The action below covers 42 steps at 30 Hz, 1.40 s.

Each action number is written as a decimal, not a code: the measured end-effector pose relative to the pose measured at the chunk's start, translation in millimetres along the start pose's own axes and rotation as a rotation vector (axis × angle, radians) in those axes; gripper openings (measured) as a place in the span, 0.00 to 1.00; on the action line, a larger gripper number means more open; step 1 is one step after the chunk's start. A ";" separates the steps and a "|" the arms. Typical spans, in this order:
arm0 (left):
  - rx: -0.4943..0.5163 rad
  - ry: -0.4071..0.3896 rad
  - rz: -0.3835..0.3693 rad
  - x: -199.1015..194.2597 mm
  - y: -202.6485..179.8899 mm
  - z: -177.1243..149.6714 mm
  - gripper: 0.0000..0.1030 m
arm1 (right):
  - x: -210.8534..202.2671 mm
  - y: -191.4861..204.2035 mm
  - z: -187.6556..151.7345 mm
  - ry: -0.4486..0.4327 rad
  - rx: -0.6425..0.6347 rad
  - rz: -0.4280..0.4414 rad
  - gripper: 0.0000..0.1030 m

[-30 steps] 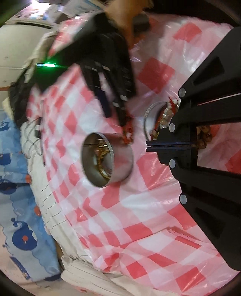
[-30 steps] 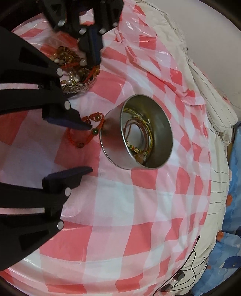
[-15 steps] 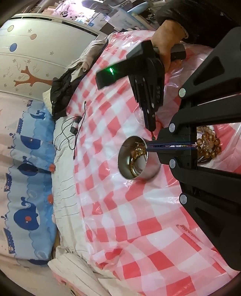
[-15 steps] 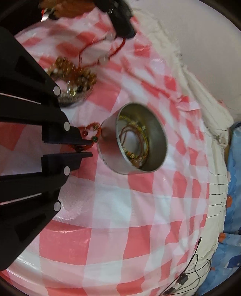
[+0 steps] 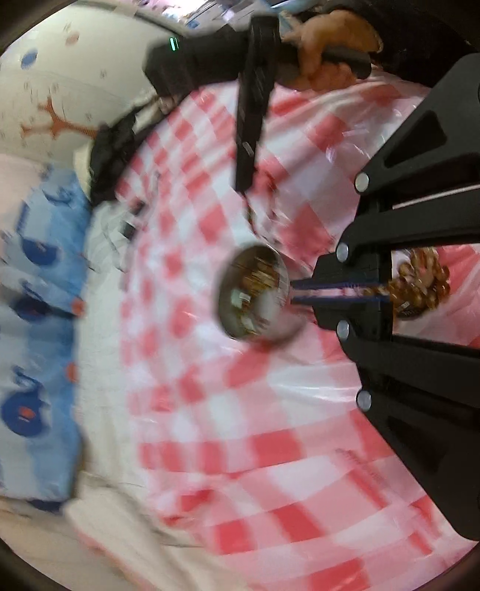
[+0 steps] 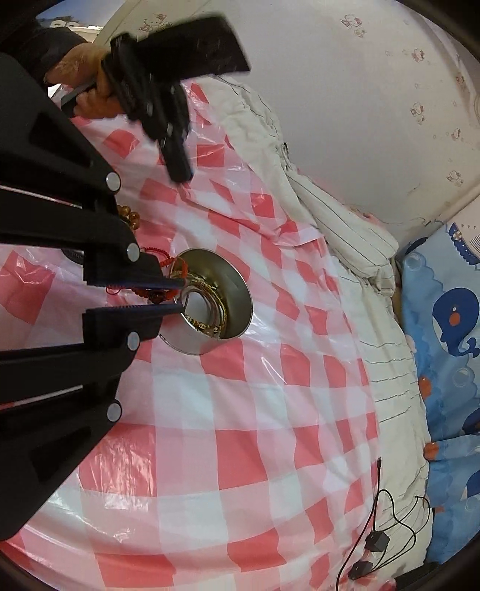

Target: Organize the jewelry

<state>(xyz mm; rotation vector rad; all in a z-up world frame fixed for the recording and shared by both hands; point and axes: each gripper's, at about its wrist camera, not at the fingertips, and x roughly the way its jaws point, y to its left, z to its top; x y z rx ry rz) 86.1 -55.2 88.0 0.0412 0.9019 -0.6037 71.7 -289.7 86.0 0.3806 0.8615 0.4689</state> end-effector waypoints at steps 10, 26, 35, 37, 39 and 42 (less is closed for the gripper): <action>-0.012 0.083 0.078 51.2 5.0 -8.5 0.52 | 7.3 2.3 -4.0 0.021 -0.005 0.003 0.08; 0.087 -0.024 0.117 12.0 -17.2 15.9 0.01 | -6.7 -3.8 0.3 -0.040 0.031 0.027 0.08; -0.027 -0.148 0.057 2.9 -16.7 41.2 0.01 | -20.5 9.1 12.1 -0.154 -0.014 0.019 0.08; -0.055 -0.158 0.045 10.2 -16.6 44.4 0.01 | -20.4 11.5 15.0 -0.168 -0.025 0.018 0.08; -0.084 -0.172 0.033 18.8 -14.3 45.7 0.02 | -18.7 12.4 18.6 -0.179 -0.030 0.024 0.08; -0.141 -0.149 0.071 38.9 -2.9 46.9 0.07 | -6.8 16.5 23.5 -0.161 -0.053 0.006 0.08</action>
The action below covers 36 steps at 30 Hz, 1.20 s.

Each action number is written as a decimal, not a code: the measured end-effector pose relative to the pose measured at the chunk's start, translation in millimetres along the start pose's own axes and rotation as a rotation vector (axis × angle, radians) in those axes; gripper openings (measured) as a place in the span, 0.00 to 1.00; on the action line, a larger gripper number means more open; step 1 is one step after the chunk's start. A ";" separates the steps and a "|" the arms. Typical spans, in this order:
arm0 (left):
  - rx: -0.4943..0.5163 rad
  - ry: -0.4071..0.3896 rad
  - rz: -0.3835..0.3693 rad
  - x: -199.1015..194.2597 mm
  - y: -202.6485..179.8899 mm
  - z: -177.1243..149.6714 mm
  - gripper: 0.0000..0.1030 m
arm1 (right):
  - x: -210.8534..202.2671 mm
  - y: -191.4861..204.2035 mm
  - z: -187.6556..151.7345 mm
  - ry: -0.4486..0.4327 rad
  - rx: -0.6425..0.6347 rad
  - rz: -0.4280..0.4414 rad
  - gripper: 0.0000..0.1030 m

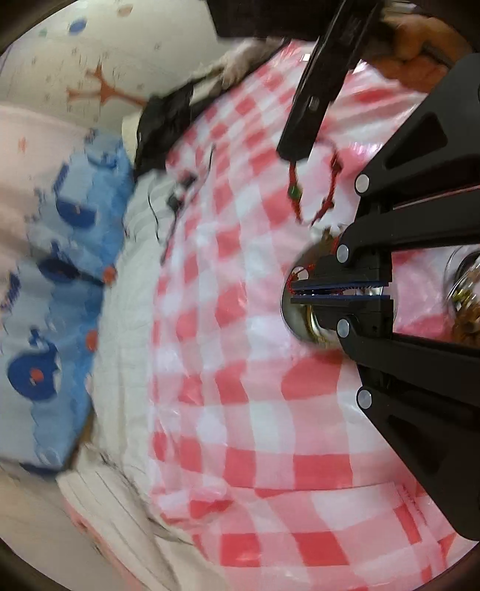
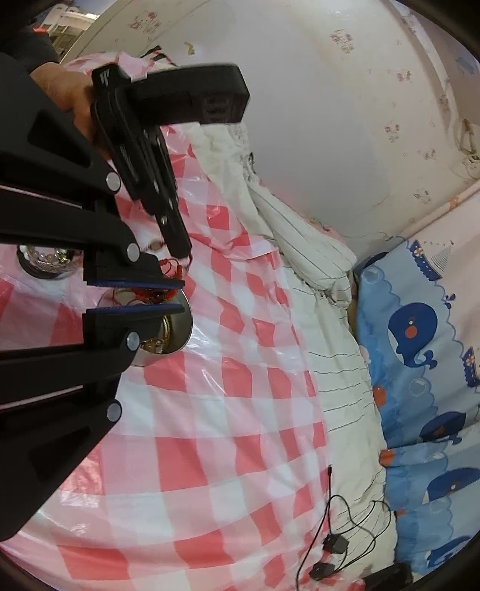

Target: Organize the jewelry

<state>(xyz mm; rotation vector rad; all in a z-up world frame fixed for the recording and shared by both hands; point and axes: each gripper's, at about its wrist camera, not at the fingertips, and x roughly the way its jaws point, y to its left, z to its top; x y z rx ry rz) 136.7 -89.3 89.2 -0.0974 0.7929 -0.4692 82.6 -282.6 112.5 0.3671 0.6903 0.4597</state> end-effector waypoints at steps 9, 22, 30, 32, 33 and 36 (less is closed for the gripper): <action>-0.119 -0.014 0.042 -13.8 31.0 2.1 0.52 | 70.5 -4.2 -15.6 0.193 -0.068 -0.132 0.30; 0.091 0.014 0.187 -79.0 13.9 -41.8 0.79 | -12.1 -17.7 -43.7 0.124 0.099 -0.088 0.56; 0.201 0.029 0.322 -95.7 18.0 -77.7 0.88 | -4.0 4.5 -53.2 0.157 0.047 -0.105 0.62; 0.207 0.036 0.348 -95.7 21.8 -81.3 0.88 | -1.9 10.6 -55.5 0.162 0.017 -0.119 0.65; 0.210 0.034 0.354 -96.4 23.0 -82.1 0.89 | -0.5 13.5 -56.0 0.166 0.000 -0.126 0.65; 0.214 0.016 0.376 -99.4 23.1 -80.4 0.91 | 5.3 19.5 -58.0 0.182 -0.041 -0.155 0.68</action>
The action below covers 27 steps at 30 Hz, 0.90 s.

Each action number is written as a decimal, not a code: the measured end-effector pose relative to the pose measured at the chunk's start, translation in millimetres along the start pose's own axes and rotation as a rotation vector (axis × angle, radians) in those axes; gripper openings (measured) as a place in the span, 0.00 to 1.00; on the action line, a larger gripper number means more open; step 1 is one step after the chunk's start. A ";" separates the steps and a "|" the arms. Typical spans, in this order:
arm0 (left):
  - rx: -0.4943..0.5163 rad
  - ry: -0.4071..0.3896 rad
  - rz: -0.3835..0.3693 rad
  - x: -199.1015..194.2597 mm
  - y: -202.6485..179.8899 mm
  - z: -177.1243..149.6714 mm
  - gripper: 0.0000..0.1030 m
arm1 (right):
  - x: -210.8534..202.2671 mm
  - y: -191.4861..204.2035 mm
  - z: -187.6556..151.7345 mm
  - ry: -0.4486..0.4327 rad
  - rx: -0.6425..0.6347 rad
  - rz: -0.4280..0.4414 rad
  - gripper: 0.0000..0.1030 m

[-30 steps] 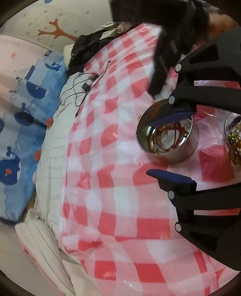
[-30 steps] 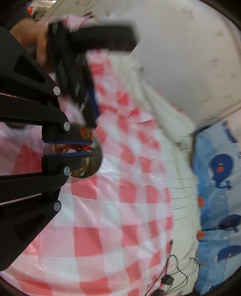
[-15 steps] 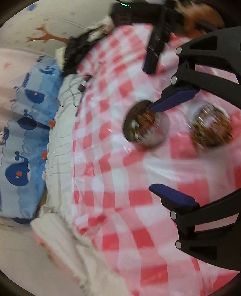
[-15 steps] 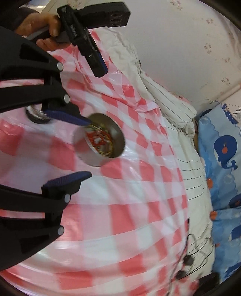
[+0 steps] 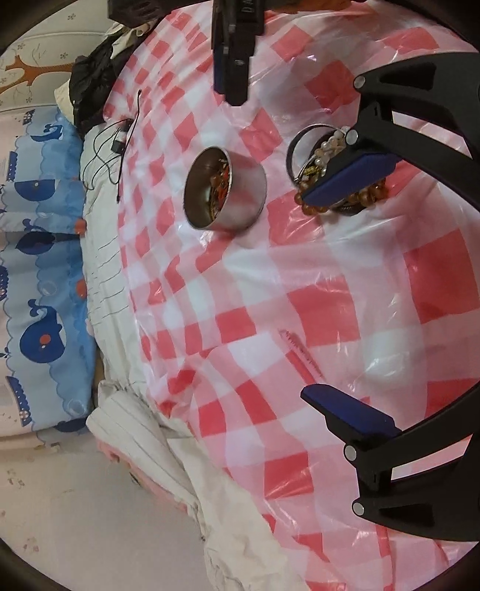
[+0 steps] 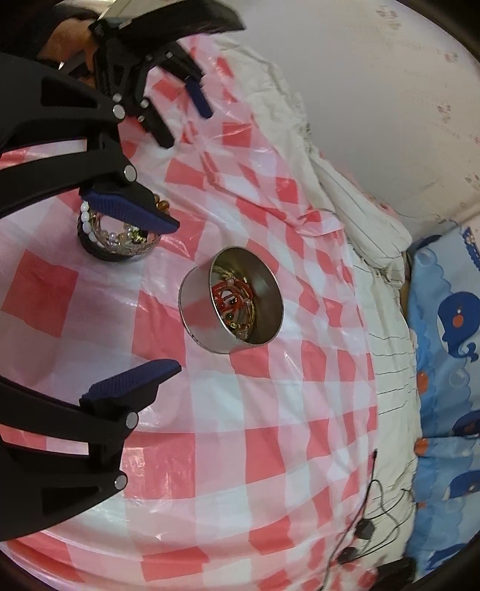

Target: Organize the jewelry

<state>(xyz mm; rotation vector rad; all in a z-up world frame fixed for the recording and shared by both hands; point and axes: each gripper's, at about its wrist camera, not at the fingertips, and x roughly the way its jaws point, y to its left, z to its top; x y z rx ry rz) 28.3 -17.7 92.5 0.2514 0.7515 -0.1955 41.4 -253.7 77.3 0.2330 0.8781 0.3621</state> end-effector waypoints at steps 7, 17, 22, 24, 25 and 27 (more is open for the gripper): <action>0.009 -0.034 0.016 -6.0 -5.6 6.5 0.92 | 2.3 3.1 -2.1 0.012 -0.022 -0.007 0.71; 0.025 -0.026 0.034 -2.8 -12.3 6.9 0.92 | 6.7 7.6 -4.4 0.033 -0.043 -0.020 0.75; -0.013 -0.002 -0.012 3.6 -7.0 4.9 0.92 | 8.4 7.2 -4.9 0.039 -0.043 -0.027 0.76; -0.009 0.001 0.001 5.3 -6.1 4.1 0.92 | 8.6 7.0 -4.8 0.039 -0.044 -0.028 0.76; -0.006 0.001 0.006 5.7 -5.9 3.7 0.92 | 8.6 6.9 -4.8 0.039 -0.044 -0.028 0.76; -0.006 0.002 0.005 5.8 -6.6 3.6 0.92 | 9.2 6.6 -5.0 0.041 -0.045 -0.029 0.77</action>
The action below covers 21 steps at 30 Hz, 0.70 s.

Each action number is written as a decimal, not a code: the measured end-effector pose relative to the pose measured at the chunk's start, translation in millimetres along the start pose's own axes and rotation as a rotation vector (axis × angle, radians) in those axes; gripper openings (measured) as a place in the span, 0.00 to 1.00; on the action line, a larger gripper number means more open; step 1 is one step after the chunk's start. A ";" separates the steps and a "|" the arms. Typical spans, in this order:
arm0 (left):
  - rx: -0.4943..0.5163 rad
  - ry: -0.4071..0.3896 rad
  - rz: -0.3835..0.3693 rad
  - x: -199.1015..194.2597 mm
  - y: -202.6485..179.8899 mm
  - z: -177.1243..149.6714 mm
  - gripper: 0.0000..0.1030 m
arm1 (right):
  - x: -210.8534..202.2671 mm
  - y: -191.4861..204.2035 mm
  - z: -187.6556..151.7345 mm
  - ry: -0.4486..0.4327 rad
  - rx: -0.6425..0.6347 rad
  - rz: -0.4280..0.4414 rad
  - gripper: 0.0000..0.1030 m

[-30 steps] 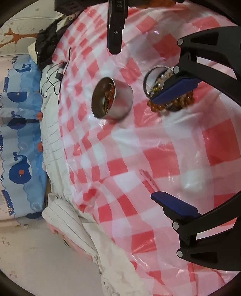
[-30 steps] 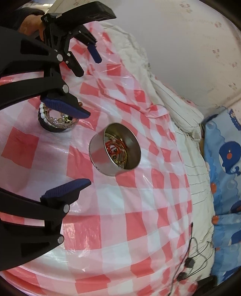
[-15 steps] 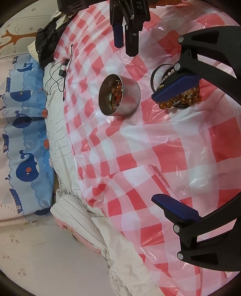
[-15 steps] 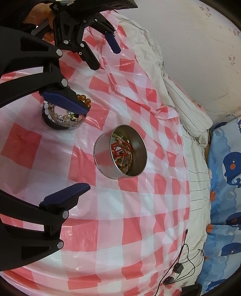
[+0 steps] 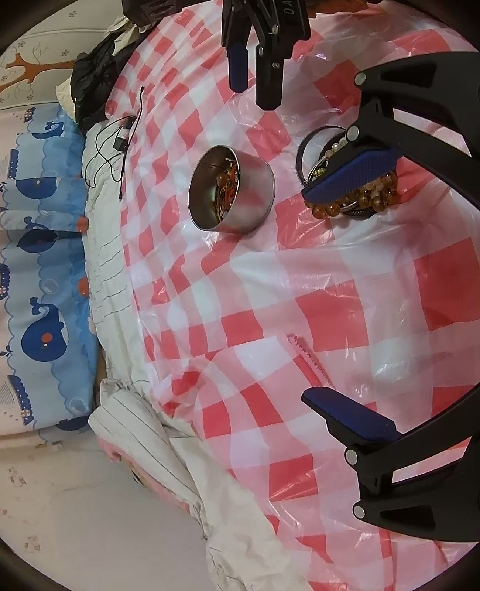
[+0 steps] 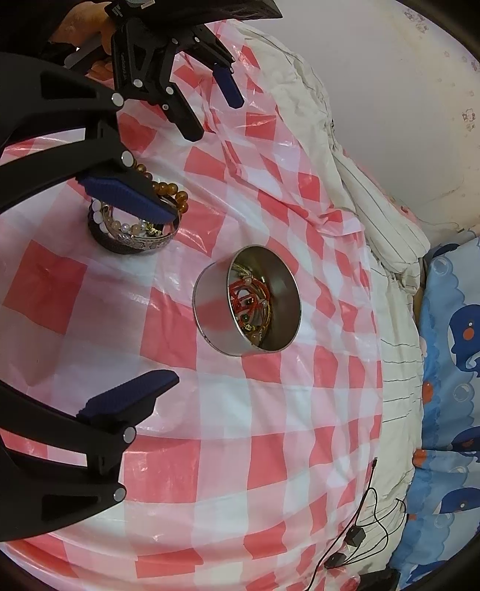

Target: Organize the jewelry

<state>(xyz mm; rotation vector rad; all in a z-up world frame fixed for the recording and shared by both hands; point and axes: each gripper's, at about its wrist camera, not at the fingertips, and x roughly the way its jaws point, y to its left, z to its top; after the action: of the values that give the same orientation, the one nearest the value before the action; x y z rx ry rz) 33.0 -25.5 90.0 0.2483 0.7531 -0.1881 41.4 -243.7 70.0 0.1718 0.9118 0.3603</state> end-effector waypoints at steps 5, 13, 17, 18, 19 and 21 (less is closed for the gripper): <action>0.023 0.005 0.013 0.9 -2.4 -0.8 0.92 | 1.1 -0.3 -0.8 0.005 -0.004 -0.002 0.79; 0.034 0.010 0.018 1.7 -4.3 -1.2 0.92 | 1.3 0.2 -0.8 0.005 -0.004 -0.004 0.80; 0.044 0.017 0.018 3.8 -6.5 -2.8 0.93 | 1.4 0.4 -0.7 0.005 -0.004 -0.004 0.81; 0.046 0.017 0.019 4.1 -7.1 -3.0 0.92 | 1.6 0.0 -0.8 0.005 -0.003 -0.004 0.81; 0.049 0.019 0.019 4.3 -7.7 -3.5 0.92 | 1.5 0.3 -0.6 0.006 -0.003 -0.003 0.81; 0.053 0.020 0.017 4.6 -9.0 -3.3 0.92 | 1.5 0.4 -0.5 0.006 -0.004 -0.003 0.81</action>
<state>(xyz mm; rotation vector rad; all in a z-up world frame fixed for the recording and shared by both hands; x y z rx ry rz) 31.9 -33.5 83.2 0.3076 0.7667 -0.1894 41.7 -242.8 68.7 0.1651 0.9170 0.3600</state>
